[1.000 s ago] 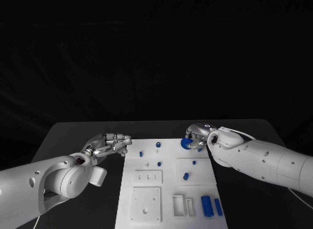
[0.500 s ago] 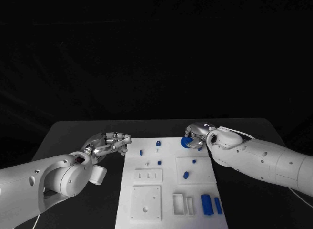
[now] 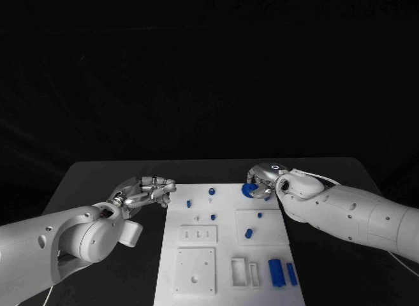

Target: Assemble the parts on the task board

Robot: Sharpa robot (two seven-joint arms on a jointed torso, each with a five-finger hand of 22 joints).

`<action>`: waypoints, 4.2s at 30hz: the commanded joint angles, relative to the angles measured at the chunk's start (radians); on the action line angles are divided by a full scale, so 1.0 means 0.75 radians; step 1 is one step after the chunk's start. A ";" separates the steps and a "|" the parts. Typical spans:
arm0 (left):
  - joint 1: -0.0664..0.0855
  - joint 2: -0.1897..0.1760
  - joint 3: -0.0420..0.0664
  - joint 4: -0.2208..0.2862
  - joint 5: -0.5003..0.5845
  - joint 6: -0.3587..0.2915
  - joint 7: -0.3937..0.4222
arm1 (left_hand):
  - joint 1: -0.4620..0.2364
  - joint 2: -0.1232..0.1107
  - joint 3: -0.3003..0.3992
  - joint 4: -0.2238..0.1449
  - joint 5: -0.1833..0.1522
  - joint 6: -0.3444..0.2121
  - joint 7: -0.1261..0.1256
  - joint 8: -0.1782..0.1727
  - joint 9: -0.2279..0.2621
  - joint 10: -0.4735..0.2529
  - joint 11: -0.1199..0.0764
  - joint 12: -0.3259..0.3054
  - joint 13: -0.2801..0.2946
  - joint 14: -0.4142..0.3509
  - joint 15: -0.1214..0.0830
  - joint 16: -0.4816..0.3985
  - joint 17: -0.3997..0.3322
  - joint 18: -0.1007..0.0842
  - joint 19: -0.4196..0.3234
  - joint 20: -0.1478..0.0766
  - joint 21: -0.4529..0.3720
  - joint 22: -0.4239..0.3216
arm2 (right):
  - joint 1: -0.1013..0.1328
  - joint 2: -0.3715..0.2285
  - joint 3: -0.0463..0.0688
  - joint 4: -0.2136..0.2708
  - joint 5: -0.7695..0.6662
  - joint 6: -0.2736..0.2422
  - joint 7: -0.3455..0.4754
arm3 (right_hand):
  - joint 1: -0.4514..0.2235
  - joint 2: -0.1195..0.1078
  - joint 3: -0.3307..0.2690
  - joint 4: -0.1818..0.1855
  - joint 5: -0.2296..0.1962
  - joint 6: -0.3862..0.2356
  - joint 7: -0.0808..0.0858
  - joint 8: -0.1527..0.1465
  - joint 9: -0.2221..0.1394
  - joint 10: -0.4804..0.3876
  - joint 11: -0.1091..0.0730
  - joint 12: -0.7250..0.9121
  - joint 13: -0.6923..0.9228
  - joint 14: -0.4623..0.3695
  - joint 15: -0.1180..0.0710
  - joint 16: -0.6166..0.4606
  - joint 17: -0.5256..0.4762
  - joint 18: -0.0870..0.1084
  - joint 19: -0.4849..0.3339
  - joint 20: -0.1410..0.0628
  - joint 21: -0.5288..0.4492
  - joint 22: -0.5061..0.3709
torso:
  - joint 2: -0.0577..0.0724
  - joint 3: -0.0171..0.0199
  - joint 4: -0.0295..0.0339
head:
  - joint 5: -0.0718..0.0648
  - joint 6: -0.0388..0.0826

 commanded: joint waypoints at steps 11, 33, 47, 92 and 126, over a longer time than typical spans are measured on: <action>0.001 -0.007 0.001 0.012 -0.005 0.025 -0.002 | 0.001 0.014 -0.008 -0.003 -0.004 0.007 0.002 -0.008 0.000 0.010 0.004 -0.005 -0.002 -0.005 -0.004 0.001 0.002 0.039 0.000 -0.007 0.009 -0.002 | -0.042 -0.016 -0.026 0.032 -0.077 0.076 -0.091 | -0.020 0.011 0.002 0.006 0.008 0.112 0.022 0.019 0.010 0.014 -0.019 0.006 0.002 0.002 -0.020 -0.009 0.008 0.104 -0.012 0.001 0.009 0.026 | 0.000 -0.0013 -0.0016 | 0.000 0.004; 0.001 -0.006 0.001 0.010 -0.005 0.017 0.000 | 0.002 0.015 -0.008 -0.003 -0.004 0.007 0.002 -0.009 0.001 0.011 0.004 -0.006 -0.002 -0.006 -0.003 0.000 0.002 0.039 -0.001 -0.007 0.009 -0.003 | 0.033 -0.006 -0.014 0.266 -0.294 -0.111 -0.203 | -0.003 -0.035 0.059 0.041 -0.019 0.133 0.013 0.020 0.016 0.053 -0.029 0.023 0.004 0.011 -0.029 -0.018 0.027 0.104 0.006 -0.010 0.023 0.023 | -0.003 -0.0009 -0.0030 | 0.003 0.024; 0.001 0.005 0.001 0.005 -0.006 0.017 0.000 | 0.002 0.016 -0.008 -0.003 -0.003 0.007 0.002 -0.009 0.001 0.012 0.005 -0.007 -0.002 -0.006 -0.003 0.000 0.002 0.039 -0.001 -0.007 0.009 -0.004 | 0.023 0.112 -0.026 0.308 -0.348 -0.139 -0.220 | 0.001 -0.046 0.072 0.052 -0.022 0.134 0.012 0.018 0.017 0.051 -0.029 0.017 -0.002 0.013 -0.030 -0.022 0.031 0.104 0.011 -0.012 0.029 0.024 | 0.000 -0.0019 0.0038 | 0.014 0.036; 0.001 0.025 0.001 -0.011 -0.006 0.023 -0.006 | 0.001 0.018 -0.009 -0.003 -0.004 0.006 0.003 -0.012 0.001 0.014 0.005 -0.011 -0.002 -0.006 -0.003 -0.001 0.003 0.039 -0.002 -0.006 0.010 -0.006 | -0.033 0.257 -0.067 0.104 -0.274 -0.098 -0.192 | -0.010 -0.076 0.066 0.060 -0.031 0.077 0.027 -0.018 0.004 0.010 -0.016 -0.024 -0.033 0.013 -0.019 -0.036 0.037 0.104 0.004 -0.014 0.026 0.021 | 0.002 -0.0006 0.0045 | 0.038 0.022; 0.001 0.010 0.001 -0.012 -0.006 0.021 0.000 | -0.006 0.020 -0.011 -0.002 -0.004 0.003 0.004 -0.015 0.001 0.014 0.007 -0.014 -0.002 -0.006 -0.002 -0.002 0.003 0.039 -0.003 -0.006 0.012 -0.008 | -0.012 0.072 -0.015 0.232 0.274 -0.337 0.160 | -0.088 -0.108 0.031 0.139 0.009 -0.028 0.060 -0.061 -0.016 -0.015 0.015 -0.021 -0.042 0.015 0.010 -0.049 0.077 0.104 0.006 -0.043 0.020 0.020 | -0.001 0.0022 -0.0027 | 0.037 0.037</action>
